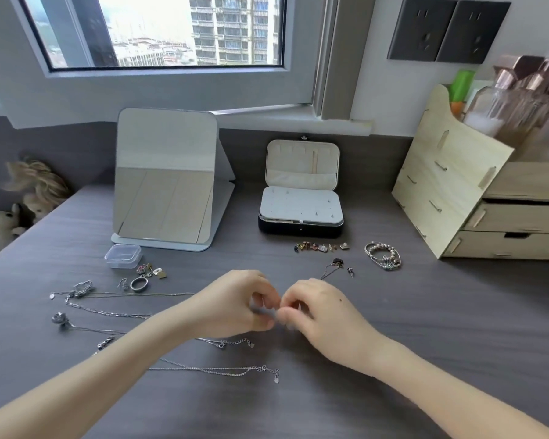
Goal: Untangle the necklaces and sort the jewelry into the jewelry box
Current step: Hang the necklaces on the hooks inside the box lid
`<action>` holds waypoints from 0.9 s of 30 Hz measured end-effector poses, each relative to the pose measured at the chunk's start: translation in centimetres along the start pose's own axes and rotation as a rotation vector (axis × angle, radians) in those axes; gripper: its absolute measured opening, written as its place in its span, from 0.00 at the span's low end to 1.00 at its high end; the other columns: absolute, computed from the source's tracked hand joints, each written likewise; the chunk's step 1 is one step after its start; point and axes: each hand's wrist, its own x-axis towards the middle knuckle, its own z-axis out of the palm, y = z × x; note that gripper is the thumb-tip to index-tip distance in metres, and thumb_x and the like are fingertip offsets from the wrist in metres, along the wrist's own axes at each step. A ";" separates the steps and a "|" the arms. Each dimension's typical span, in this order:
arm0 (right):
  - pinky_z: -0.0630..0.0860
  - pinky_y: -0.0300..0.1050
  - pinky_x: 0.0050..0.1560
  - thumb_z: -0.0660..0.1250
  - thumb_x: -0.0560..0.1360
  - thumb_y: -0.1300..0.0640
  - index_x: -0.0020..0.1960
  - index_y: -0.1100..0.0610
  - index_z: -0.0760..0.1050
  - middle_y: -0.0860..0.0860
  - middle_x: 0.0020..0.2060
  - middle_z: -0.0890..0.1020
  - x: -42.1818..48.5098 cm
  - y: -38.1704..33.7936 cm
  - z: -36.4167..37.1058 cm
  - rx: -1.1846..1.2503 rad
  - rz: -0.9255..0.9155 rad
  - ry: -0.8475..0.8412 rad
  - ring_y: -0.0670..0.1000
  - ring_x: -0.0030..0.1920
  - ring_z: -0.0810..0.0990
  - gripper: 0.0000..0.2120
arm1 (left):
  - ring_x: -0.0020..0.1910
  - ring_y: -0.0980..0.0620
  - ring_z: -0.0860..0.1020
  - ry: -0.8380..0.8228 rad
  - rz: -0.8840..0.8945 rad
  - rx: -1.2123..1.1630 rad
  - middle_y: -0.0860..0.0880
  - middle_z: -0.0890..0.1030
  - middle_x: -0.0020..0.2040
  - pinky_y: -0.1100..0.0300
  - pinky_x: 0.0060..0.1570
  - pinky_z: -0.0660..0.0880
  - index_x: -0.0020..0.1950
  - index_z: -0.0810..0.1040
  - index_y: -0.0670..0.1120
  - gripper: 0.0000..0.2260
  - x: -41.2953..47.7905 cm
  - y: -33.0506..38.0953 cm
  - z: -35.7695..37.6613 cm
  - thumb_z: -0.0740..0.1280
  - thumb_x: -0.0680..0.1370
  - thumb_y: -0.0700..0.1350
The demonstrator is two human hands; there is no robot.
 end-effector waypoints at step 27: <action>0.66 0.33 0.31 0.58 0.80 0.58 0.44 0.57 0.69 0.48 0.30 0.78 -0.6 0.5 -11.5 0.486 0.207 0.227 0.42 0.28 0.70 0.07 | 0.33 0.58 0.74 0.312 0.080 -0.308 0.52 0.79 0.35 0.64 0.35 0.71 0.38 0.78 0.46 0.06 6.6 7.5 -4.0 0.66 0.74 0.40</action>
